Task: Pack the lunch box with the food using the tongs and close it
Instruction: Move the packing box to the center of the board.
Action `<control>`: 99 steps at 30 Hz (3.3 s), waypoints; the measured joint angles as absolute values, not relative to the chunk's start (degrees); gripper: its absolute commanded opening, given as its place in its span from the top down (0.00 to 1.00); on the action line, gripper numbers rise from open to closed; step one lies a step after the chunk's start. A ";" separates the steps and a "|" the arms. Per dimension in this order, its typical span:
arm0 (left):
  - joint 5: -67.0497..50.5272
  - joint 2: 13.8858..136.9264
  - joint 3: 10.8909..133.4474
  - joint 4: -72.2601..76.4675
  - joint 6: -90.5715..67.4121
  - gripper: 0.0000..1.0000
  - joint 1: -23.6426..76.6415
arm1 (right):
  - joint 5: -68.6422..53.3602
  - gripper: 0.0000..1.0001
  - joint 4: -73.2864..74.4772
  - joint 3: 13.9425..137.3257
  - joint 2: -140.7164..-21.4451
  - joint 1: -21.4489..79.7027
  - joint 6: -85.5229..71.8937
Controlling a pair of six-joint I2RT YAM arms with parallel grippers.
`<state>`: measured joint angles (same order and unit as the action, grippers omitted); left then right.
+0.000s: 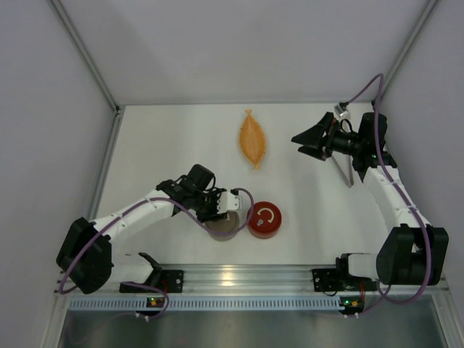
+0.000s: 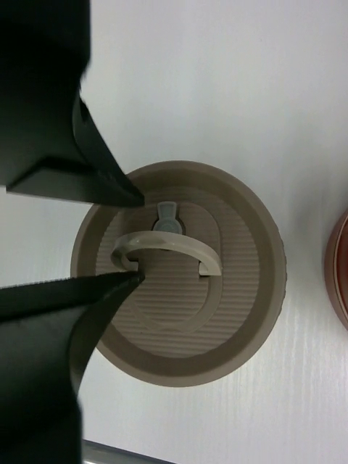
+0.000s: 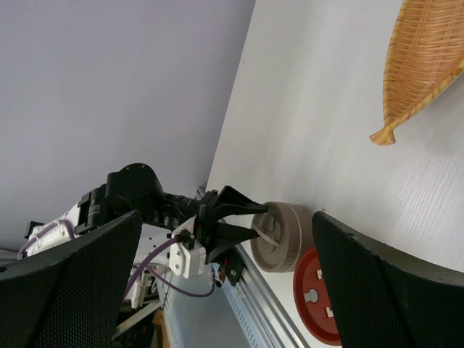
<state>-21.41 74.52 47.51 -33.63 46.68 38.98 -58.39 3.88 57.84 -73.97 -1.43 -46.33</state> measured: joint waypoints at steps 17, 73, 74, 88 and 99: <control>-29.19 72.77 53.60 -46.41 44.91 0.51 42.65 | -58.35 0.01 3.88 57.84 -73.97 -1.43 -46.06; -31.86 82.54 63.90 -56.47 47.00 0.38 35.75 | -58.37 0.01 3.86 57.76 -73.87 -1.43 -45.95; -31.83 81.82 63.46 -56.45 46.76 0.39 35.79 | -58.35 0.01 3.88 57.76 -73.71 -1.43 -45.80; -23.03 79.37 59.00 -43.18 34.28 0.80 37.04 | -57.47 0.01 5.23 57.76 -71.50 -1.43 -42.50; -21.91 79.79 54.39 -41.95 36.38 0.52 44.27 | -56.99 0.01 6.07 57.76 -71.50 -1.43 -41.50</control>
<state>-21.91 79.79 54.39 -41.95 36.38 44.27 -56.99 6.07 57.76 -71.50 -1.43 -41.50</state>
